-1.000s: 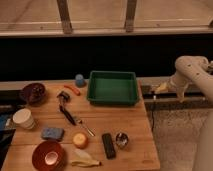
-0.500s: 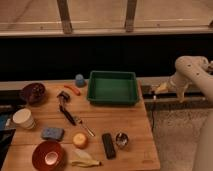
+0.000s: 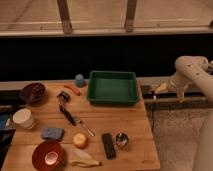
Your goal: Place grapes in tray
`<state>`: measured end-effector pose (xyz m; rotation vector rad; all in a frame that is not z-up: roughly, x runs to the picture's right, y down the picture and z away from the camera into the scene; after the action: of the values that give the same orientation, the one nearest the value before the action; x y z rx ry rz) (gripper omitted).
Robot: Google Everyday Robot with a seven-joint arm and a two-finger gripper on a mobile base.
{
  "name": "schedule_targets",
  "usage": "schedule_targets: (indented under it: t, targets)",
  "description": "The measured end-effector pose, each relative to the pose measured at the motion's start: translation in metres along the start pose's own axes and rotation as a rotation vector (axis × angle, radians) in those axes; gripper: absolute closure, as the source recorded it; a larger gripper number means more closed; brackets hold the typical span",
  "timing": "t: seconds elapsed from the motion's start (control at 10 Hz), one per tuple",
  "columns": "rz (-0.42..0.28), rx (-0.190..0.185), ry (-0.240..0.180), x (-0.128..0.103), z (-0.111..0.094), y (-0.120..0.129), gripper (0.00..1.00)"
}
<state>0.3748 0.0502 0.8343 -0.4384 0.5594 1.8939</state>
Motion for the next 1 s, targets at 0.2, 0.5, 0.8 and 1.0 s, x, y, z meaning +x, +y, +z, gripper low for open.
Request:
schedule_targets:
  t: [0.2, 0.5, 0.8, 1.0]
  targets:
    - [0.000, 0.000, 0.000, 0.0000, -0.0001, 0.0000, 0.20]
    - [0.000, 0.000, 0.000, 0.0000, 0.0001, 0.0000, 0.20]
    - [-0.001, 0.001, 0.000, 0.0000, 0.0002, 0.0001, 0.20]
    - [-0.018, 0.006, 0.002, -0.0003, 0.0008, 0.0006, 0.20]
